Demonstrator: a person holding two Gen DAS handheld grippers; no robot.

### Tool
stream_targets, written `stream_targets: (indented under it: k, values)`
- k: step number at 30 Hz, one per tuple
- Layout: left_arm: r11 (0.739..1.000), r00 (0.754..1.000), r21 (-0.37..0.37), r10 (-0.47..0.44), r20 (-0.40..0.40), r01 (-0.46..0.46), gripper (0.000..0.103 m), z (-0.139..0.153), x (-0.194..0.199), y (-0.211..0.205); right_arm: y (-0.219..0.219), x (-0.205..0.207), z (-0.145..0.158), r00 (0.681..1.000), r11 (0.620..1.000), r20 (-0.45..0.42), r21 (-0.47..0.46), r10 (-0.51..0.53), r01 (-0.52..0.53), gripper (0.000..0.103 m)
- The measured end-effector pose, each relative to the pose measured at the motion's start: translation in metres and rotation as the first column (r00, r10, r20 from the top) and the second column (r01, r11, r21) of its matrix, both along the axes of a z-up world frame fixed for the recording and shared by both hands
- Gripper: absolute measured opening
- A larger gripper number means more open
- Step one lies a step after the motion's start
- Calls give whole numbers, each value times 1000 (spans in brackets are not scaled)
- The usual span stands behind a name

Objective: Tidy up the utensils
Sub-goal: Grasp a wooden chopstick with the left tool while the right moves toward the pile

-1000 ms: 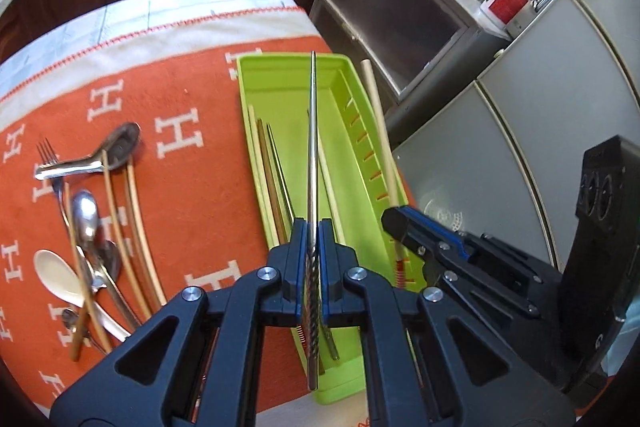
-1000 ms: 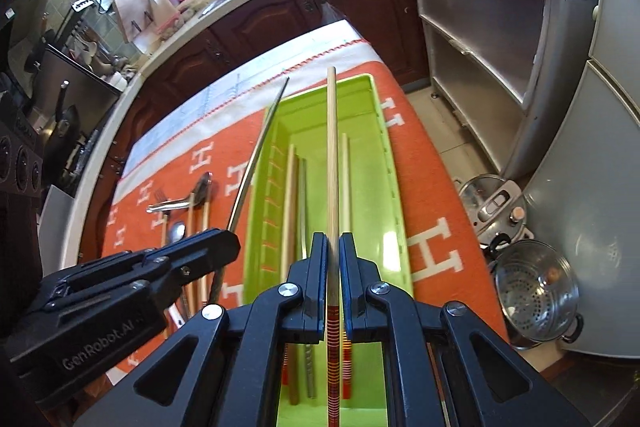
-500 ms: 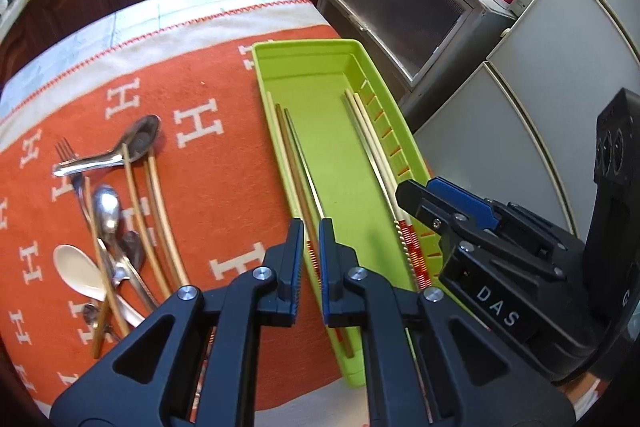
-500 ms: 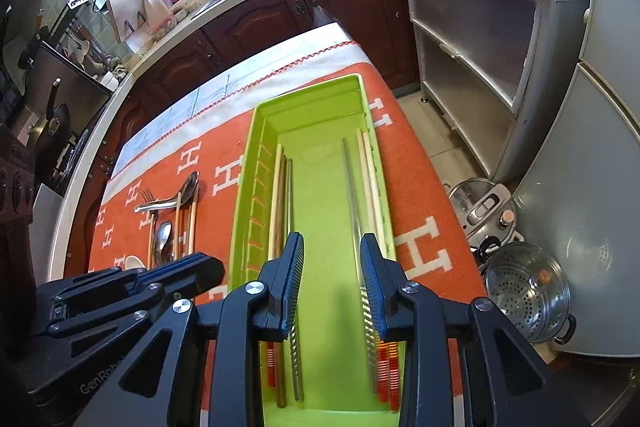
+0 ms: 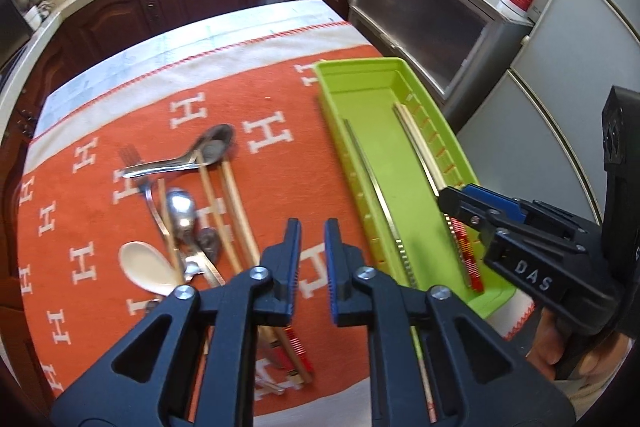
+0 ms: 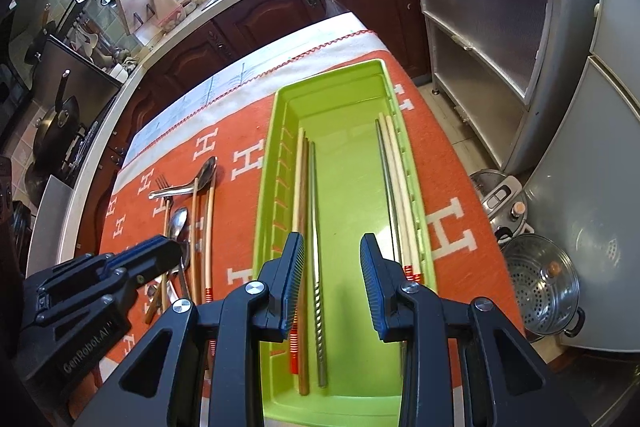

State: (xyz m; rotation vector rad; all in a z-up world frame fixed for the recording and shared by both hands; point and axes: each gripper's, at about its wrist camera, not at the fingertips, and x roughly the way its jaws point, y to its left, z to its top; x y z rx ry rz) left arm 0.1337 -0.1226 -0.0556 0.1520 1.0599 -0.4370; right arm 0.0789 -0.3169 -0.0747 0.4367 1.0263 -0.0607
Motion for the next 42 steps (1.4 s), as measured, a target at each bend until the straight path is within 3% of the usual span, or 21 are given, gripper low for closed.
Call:
stream_targets:
  k: [4, 13, 18, 25, 29, 42]
  values:
    - [999, 999, 2, 40, 23, -40, 31, 4, -1, 26, 10, 0, 2, 1000, 1000, 4, -2, 22, -22, 29]
    - [989, 988, -2, 149, 36, -149, 32, 4, 3, 90, 40, 9, 10, 995, 995, 9, 4, 99, -99, 29]
    - [987, 987, -38, 159, 18, -158, 31, -5, 9, 111, 67, 19, 18, 986, 986, 24, 1, 166, -166, 29]
    - [988, 993, -100, 121, -2, -121, 27, -26, 15, 117, 115, 36, 20, 962, 962, 31, 14, 270, -271, 29]
    - [989, 992, -84, 122, -43, -125, 17, -47, 22, 117, 129, 47, 10, 955, 954, 5, 35, 297, -297, 29]
    - [994, 992, -46, 91, -84, -95, 17, -78, 39, 105, 145, 77, -16, 948, 949, -44, 43, 316, -314, 29]
